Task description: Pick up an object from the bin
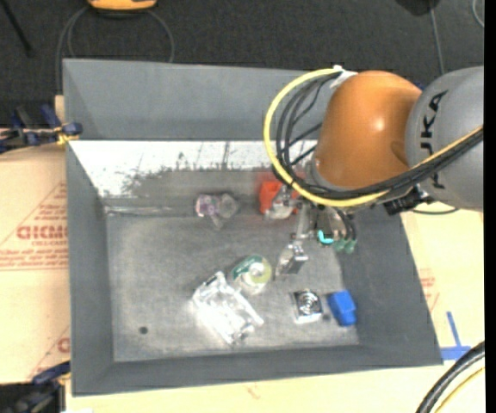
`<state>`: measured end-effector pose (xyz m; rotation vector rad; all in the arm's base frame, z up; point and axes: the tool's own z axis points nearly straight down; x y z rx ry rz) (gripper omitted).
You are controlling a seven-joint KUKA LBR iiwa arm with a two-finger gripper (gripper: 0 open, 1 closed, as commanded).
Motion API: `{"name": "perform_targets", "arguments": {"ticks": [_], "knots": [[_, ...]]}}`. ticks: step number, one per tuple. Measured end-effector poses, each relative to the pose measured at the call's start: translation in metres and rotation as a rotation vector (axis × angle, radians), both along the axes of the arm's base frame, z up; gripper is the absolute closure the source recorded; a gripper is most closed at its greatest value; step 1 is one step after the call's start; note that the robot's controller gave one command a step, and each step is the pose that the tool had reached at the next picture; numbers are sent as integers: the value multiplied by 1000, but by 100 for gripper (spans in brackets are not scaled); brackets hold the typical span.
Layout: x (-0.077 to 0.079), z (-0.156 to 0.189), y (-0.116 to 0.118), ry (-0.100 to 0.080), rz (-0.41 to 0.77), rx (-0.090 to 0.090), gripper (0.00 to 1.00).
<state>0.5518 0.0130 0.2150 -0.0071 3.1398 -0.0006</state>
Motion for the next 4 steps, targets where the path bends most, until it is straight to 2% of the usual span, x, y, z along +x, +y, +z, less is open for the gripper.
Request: {"name": "perform_targets", "arguments": {"ticks": [1,2,3,4], "knots": [[9,-129,0,-7,205,0,0],[8,-114,-1,-4,241,-2,0],[23,-114,-4,-4,283,-2,0],[26,-138,-6,-3,364,-1,0]]}}
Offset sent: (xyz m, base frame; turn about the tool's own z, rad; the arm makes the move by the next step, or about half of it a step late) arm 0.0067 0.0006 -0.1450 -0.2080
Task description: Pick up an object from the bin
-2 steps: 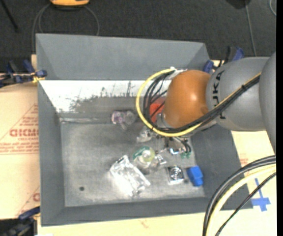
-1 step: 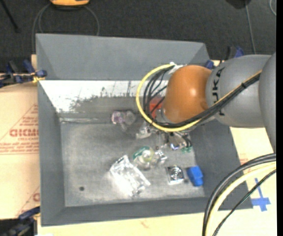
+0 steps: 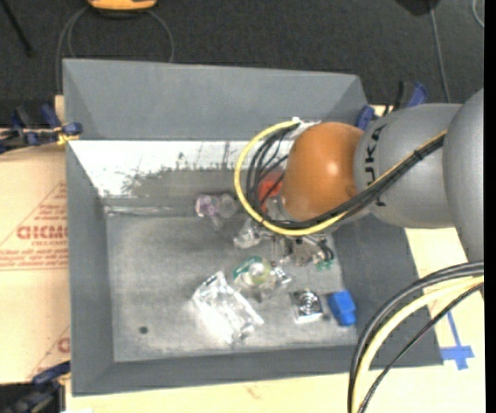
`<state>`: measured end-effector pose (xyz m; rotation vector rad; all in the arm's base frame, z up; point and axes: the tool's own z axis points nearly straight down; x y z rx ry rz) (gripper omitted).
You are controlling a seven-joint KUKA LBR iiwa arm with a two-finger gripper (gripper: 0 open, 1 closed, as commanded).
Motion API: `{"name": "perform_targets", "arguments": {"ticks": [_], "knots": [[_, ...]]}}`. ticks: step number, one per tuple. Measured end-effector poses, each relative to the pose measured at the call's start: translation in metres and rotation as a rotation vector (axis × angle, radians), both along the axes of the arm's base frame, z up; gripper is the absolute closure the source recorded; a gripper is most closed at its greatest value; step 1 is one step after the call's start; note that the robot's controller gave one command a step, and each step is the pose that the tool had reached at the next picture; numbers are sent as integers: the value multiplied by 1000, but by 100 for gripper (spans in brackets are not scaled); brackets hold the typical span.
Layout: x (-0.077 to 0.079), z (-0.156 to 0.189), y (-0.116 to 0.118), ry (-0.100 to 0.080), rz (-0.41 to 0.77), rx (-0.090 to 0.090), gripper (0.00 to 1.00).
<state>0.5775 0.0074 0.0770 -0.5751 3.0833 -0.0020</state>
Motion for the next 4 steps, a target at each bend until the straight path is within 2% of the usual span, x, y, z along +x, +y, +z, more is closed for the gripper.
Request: {"name": "perform_targets", "arguments": {"ticks": [1,2,4], "knots": [[2,2,0,-2,-4,1,0],[4,5,0,-4,-5,1,100],[7,21,-1,-1,-13,2,100]]}}
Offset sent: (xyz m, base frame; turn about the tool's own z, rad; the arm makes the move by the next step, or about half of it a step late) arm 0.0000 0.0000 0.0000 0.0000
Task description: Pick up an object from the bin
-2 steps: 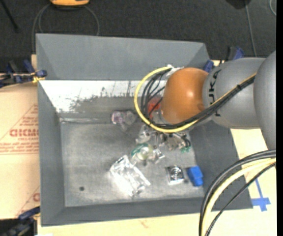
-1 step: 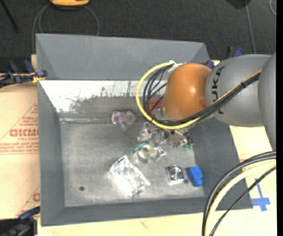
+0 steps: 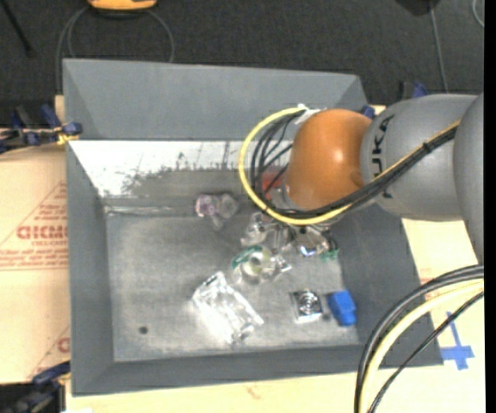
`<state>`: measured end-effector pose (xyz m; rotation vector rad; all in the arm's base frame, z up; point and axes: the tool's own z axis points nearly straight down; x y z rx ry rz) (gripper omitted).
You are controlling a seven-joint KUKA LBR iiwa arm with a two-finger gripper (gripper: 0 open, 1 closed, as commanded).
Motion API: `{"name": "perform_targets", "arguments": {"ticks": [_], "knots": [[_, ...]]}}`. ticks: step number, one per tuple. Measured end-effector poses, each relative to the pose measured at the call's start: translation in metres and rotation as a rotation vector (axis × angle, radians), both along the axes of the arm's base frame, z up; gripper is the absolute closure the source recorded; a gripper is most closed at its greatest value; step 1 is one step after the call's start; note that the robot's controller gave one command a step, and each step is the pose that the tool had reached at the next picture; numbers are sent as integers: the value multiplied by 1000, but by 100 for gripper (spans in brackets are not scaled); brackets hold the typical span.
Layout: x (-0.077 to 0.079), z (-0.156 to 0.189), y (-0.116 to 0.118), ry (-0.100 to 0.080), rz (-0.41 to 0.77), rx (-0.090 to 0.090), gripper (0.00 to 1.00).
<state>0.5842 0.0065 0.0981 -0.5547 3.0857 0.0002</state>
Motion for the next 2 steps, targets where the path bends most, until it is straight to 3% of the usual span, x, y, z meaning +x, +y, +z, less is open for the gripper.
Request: {"name": "perform_targets", "arguments": {"ticks": [1,2], "knots": [[2,19,-1,-1,-3,-1,100],[4,74,-2,-4,-11,-2,100]]}}
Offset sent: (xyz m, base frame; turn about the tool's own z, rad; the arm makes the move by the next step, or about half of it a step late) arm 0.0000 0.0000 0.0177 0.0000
